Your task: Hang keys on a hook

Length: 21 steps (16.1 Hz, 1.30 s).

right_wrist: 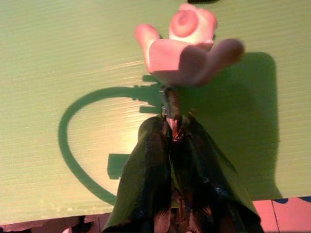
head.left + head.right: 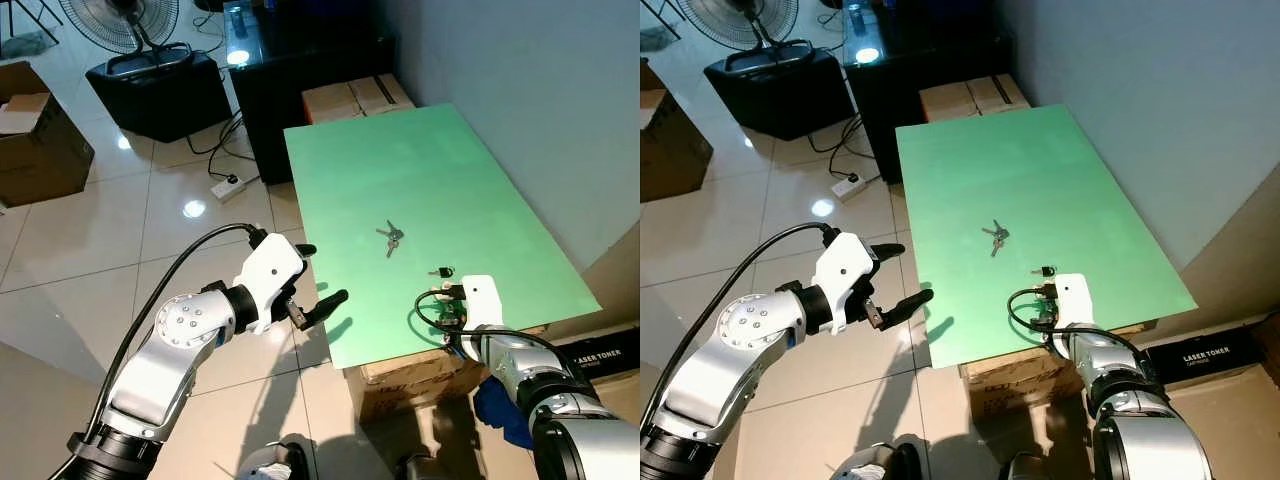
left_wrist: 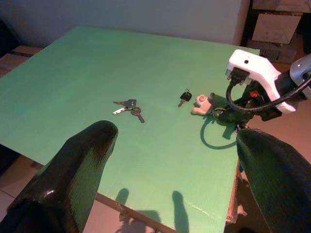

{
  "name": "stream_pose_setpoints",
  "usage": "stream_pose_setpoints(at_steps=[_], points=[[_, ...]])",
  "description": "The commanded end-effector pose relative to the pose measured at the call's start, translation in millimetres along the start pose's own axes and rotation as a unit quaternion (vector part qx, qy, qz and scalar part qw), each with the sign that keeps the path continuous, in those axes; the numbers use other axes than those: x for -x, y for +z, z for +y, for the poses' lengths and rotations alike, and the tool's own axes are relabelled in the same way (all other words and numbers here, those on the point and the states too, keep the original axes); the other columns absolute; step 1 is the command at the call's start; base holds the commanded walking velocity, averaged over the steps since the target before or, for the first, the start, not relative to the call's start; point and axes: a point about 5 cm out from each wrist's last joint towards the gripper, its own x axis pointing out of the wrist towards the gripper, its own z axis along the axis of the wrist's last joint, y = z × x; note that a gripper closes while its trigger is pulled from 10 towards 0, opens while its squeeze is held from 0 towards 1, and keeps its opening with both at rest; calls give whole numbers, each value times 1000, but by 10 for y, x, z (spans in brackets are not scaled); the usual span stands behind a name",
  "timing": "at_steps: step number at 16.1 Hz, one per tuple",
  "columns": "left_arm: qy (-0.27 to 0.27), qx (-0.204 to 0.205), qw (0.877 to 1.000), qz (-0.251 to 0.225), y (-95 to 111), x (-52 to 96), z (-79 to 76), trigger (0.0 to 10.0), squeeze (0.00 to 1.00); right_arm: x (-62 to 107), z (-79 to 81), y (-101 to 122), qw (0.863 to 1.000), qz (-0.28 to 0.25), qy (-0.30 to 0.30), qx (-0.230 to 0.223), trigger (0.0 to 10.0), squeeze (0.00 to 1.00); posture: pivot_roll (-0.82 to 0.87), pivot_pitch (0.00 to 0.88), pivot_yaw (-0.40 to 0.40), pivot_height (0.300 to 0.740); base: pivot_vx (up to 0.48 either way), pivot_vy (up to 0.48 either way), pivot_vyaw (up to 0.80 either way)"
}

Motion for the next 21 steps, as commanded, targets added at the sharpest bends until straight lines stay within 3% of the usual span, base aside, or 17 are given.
stream_pose_setpoints(at_steps=[1, 4, 7, 8, 9, 10, 12, 13, 15, 17, 18, 20, 21], points=[[11, -5, 1000, 3, -9, 4, 42, 10000, 0, -17, 50, 46, 1000, -5, 6, 2, 0, 0, -36, 53, 111, 740, 0, 0, 0], [31, -4, 999, 11, -53, -43, 71, 10000, 0, -16, 59, 115, 999, -30, 5, -20, 0, 0, -59, 0, 102, 740, 0, 0, 0], [90, 3, 996, 27, -126, -31, 169, 10000, 0, 19, 61, 317, 995, -88, 8, -39, 0, 0, -78, 0, 92, 740, 0, 0, 0], [145, 6, 989, 29, -157, 2, 272, 10000, 0, 113, 85, 539, 985, -157, 13, -68, 0, 0, -86, 0, 85, 740, 0, 0, 0], [170, 12, 985, 25, -159, 17, 312, 10000, 0, 181, 104, 636, 978, -188, 17, -85, 0, 0, -88, 0, 83, 740, 0, 0, 0], [217, 28, 976, 2, -124, 34, 383, 10000, 0, 346, 156, 804, 963, -247, 15, -103, 0, 0, -97, 0, 83, 740, 0, 0, 0], [299, 66, 951, -43, -69, 70, 479, 10000, 0, 666, 310, 948, 935, -341, -11, -92, 0, 0, -114, 0, 92, 740, 0, 0, 0], [317, 81, 943, -58, -56, 96, 492, 10000, 0, 807, 405, 963, 922, -381, -14, -69, 9569, 0, -112, 0, 90, 740, 0, 0, 0], [338, 115, 931, -73, -73, 155, 486, 10000, 0, 994, 566, 956, 912, -409, -2, -24, 10000, 0, -112, 0, 90, 740, 0, 0, 0], [358, 119, 923, -74, -133, 226, 455, 10000, 0, 1110, 718, 903, 909, -413, 34, 38, 10000, 0, -109, 0, 77, 740, 0, 0, 400], [365, 114, 921, -70, -170, 245, 425, 10000, 0, 1122, 762, 840, 911, -406, 51, 46, 10000, 0, -109, 0, 71, 740, 0, 0, 800], [369, 113, 920, -67, -191, 243, 381, 10000, 0, 1123, 807, 777, 915, -392, 60, 74, 10000, 0, -118, 0, 66, 740, 0, 0, 800], [357, 105, 926, -59, -206, 214, 330, 10000, 0, 1123, 799, 749, 919, -382, 59, 84, 10000, 0, -118, 0, 64, 740, 0, 0, 800]])
